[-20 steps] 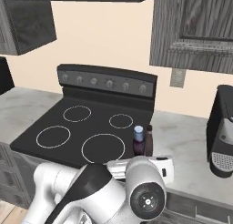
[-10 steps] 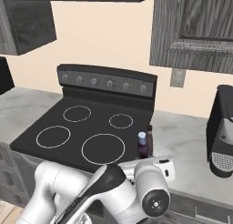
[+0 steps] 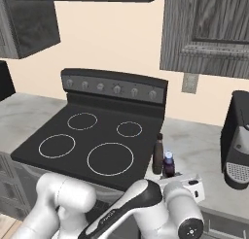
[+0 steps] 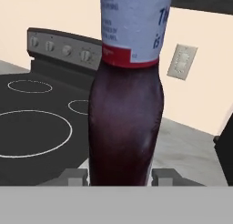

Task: Take 2 condiments from the cabinet and move them on the counter near the stove.Make sure the condiments are lined up with each other, next to each other.

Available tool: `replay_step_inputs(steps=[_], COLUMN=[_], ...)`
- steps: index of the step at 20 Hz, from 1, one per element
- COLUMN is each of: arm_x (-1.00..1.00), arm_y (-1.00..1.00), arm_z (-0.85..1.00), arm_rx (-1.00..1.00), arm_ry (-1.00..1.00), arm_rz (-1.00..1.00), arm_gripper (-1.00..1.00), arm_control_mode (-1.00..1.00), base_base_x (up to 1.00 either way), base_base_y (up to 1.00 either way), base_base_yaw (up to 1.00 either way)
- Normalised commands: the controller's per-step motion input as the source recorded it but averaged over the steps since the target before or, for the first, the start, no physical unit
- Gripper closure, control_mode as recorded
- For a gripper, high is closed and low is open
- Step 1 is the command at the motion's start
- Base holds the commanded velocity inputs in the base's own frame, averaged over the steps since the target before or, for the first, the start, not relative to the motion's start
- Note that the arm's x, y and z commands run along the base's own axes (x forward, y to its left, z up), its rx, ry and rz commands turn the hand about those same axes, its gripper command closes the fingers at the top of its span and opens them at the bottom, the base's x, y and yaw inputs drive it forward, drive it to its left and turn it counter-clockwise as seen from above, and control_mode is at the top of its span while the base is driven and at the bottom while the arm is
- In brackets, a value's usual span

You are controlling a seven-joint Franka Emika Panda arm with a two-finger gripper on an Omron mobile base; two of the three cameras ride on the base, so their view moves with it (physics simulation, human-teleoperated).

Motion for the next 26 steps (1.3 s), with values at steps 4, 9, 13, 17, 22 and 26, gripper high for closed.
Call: replay_step_inputs(steps=[4, 9, 13, 17, 22, 26], arm_x=[0.24, 0.05, 0.09, 0.12, 0.06, 0.06], arm_y=[-0.28, 0.00, 0.00, 0.09, 0.09, 0.13], arm_z=[-0.05, -0.10, -0.27, -0.22, -0.03, 0.00], arm_rx=[0.03, 0.01, 0.00, 0.00, 0.00, 0.00], arm_ry=[0.01, 0.19, 0.16, 0.01, 0.00, 0.02], arm_rz=[0.01, 0.00, 0.00, 0.00, 0.00, 0.00], arm_gripper=[1.00, 1.00, 1.00, 1.00, 1.00, 1.00], arm_control_mode=[-1.00, -1.00, -1.00, -1.00, -1.00, -1.00], base_base_x=[0.00, 0.00, 0.00, 0.00, 0.00, 0.00], base_base_y=[0.00, 0.00, 0.00, 0.00, 0.00, 0.00], base_base_yaw=[0.00, 0.00, 0.00, 0.00, 0.00, 0.00])
